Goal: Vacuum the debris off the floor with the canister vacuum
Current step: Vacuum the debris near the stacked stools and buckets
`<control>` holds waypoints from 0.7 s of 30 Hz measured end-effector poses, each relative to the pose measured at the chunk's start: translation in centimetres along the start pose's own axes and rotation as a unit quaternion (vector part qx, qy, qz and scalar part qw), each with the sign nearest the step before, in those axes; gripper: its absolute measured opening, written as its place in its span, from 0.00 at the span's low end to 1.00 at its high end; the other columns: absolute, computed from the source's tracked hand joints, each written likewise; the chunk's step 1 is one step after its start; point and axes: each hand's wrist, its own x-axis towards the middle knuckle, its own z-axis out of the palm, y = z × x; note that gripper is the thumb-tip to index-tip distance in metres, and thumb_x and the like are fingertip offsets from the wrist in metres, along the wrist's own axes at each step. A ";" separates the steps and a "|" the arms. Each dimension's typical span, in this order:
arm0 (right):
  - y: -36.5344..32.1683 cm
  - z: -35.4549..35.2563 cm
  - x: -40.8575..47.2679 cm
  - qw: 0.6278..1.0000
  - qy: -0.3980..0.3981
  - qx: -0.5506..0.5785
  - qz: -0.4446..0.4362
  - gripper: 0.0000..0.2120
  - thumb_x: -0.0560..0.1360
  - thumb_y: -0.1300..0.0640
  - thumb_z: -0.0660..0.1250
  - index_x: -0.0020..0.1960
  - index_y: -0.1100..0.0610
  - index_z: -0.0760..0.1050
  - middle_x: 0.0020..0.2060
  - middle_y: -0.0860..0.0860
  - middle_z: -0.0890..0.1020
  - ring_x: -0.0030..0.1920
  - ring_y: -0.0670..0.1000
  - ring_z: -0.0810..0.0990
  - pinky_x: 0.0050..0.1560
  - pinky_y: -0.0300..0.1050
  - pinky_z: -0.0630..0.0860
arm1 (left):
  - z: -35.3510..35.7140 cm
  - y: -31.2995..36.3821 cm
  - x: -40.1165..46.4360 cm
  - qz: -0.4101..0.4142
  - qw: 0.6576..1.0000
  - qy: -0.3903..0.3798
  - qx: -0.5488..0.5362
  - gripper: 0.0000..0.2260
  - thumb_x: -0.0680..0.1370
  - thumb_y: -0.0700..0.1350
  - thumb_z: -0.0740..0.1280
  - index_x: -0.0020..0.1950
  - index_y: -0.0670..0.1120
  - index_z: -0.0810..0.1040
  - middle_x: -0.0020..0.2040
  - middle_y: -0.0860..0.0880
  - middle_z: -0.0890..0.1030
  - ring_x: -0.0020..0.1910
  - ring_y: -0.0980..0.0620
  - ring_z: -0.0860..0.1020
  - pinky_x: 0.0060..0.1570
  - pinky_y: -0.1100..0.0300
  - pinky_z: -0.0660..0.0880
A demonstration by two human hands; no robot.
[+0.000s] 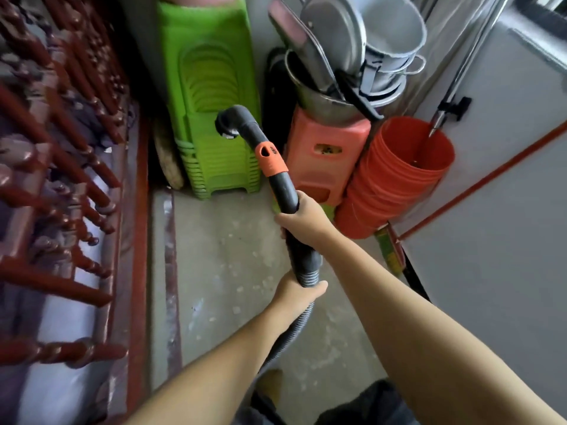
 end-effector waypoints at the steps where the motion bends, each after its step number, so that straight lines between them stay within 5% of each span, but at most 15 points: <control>1: -0.5 0.8 0.2 1.000 -0.015 -0.006 -0.001 0.11 0.69 0.64 0.66 0.47 0.55 0.68 0.29 0.51 0.78 0.24 0.49 0.77 0.27 0.39 0.74 | -0.5 -0.2 -0.1 -0.004 1.000 0.009 -0.015 0.10 0.68 0.50 0.73 0.39 0.46 0.75 0.32 0.52 0.78 0.32 0.52 0.76 0.39 0.60 0.73; 5: -2.1 3.6 1.2 0.996 -0.068 -0.056 -0.015 0.10 0.69 0.63 0.67 0.46 0.55 0.67 0.29 0.51 0.78 0.26 0.52 0.79 0.29 0.40 0.76 | -2.1 -0.9 -0.3 -0.019 0.997 0.037 -0.066 0.11 0.62 0.53 0.69 0.34 0.46 0.75 0.32 0.49 0.79 0.33 0.50 0.76 0.41 0.58 0.73; 12: -2.0 6.8 4.2 0.987 -0.142 -0.071 -0.027 0.10 0.69 0.63 0.66 0.48 0.58 0.68 0.28 0.52 0.79 0.26 0.51 0.78 0.29 0.38 0.75 | -4.0 -2.3 2.1 -0.024 0.990 0.092 -0.100 0.09 0.66 0.50 0.72 0.37 0.47 0.75 0.32 0.51 0.78 0.33 0.51 0.76 0.40 0.59 0.73; 16: 0.5 6.4 4.9 0.989 -0.145 -0.031 -0.005 0.10 0.69 0.65 0.66 0.46 0.57 0.67 0.28 0.53 0.78 0.25 0.51 0.77 0.29 0.39 0.75 | -2.9 -3.6 2.7 -0.033 0.993 0.093 -0.071 0.06 0.70 0.45 0.72 0.38 0.49 0.75 0.33 0.52 0.79 0.33 0.53 0.77 0.39 0.62 0.73; 21: 2.8 5.9 6.3 0.991 -0.135 0.015 0.007 0.10 0.69 0.65 0.66 0.44 0.56 0.66 0.27 0.53 0.78 0.25 0.53 0.77 0.32 0.43 0.75 | -2.0 -3.4 3.1 -0.033 0.991 0.115 -0.053 0.08 0.62 0.50 0.68 0.35 0.47 0.75 0.30 0.50 0.78 0.30 0.52 0.76 0.34 0.64 0.73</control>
